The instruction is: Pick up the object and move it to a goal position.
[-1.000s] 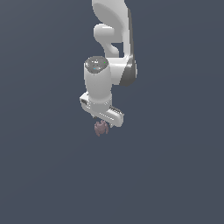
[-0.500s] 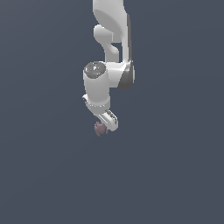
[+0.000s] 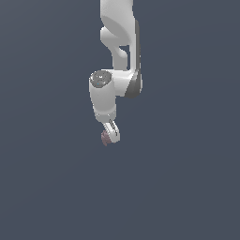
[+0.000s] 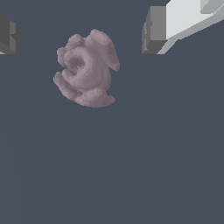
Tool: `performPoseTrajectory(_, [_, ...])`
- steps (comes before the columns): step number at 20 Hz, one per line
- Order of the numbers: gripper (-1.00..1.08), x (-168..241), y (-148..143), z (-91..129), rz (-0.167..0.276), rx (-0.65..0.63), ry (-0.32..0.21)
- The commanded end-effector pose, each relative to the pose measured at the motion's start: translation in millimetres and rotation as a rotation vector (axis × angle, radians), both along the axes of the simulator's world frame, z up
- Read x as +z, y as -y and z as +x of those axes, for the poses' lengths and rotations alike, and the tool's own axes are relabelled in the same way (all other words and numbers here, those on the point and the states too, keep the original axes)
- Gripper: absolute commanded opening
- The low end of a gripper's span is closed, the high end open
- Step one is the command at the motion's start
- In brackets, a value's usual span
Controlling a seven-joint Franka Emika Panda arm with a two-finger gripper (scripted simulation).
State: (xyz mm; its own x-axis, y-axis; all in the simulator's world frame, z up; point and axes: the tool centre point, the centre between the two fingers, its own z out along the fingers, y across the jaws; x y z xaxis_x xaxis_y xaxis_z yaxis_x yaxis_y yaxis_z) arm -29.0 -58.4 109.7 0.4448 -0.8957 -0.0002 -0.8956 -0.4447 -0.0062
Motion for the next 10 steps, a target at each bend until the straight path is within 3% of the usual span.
performPoseTrajectory(1, [1.0,-3.3,1.5,-2.3,-0.001,-0.051,-0.002])
performPoseTrajectory(10, [1.0,-9.2,4.3,-6.7,-0.002,-0.14,-0.006])
